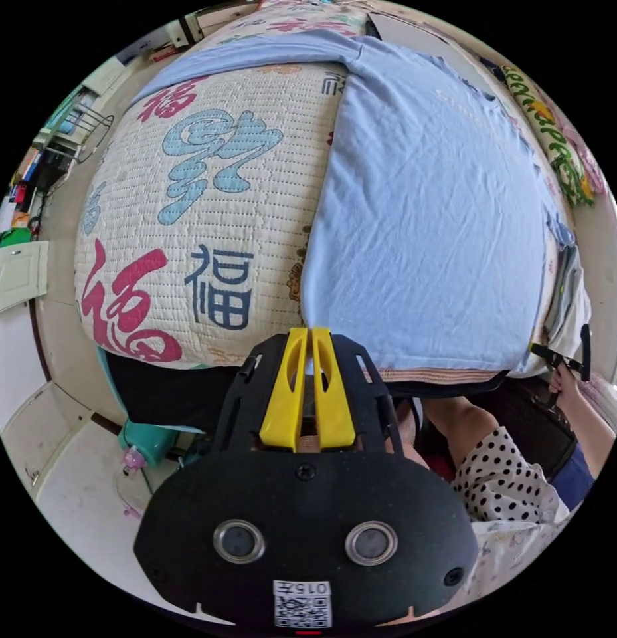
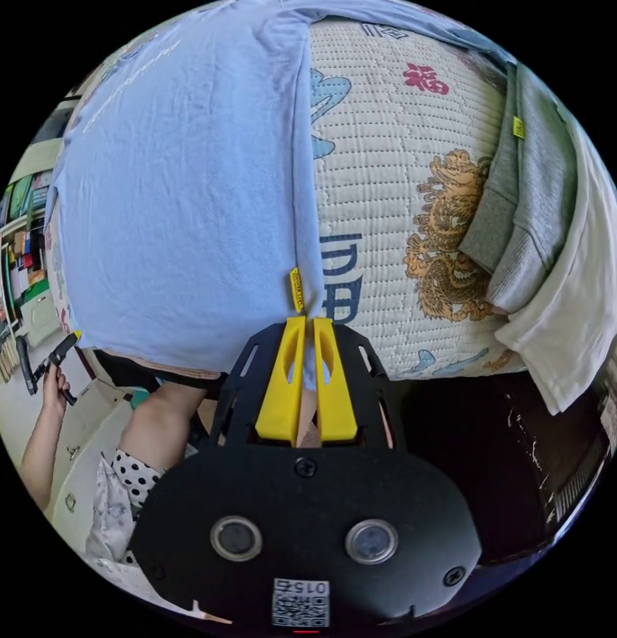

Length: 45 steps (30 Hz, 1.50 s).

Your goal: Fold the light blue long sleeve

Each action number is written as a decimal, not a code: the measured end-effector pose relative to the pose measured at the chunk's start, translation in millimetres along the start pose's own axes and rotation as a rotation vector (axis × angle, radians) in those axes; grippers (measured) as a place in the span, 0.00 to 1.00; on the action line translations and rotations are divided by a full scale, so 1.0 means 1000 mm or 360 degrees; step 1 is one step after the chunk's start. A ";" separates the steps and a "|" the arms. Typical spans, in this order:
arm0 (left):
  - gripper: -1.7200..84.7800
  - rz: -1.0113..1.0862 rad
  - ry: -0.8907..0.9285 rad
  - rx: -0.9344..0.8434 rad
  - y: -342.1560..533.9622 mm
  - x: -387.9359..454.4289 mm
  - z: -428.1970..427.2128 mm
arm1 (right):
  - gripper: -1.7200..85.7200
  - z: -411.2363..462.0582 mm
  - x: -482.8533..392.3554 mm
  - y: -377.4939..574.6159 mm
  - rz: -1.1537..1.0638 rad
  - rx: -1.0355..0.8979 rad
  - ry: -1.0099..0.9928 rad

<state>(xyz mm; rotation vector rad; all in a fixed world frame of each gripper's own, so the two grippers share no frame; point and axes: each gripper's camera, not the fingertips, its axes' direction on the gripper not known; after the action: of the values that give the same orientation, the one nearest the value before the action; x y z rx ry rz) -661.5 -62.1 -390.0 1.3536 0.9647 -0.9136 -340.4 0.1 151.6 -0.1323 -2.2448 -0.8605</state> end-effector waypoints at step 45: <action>0.02 -0.0108 0.0550 0.0262 0.126 -0.213 -0.055 | 0.03 0.074 -0.015 0.130 0.0297 -0.0084 0.0090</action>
<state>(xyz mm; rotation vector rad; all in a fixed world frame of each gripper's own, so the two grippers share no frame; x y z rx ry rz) -619.7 -8.9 -145.8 1.6633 1.2244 -0.8389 -330.3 148.6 173.7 -0.3328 -2.1194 -0.8127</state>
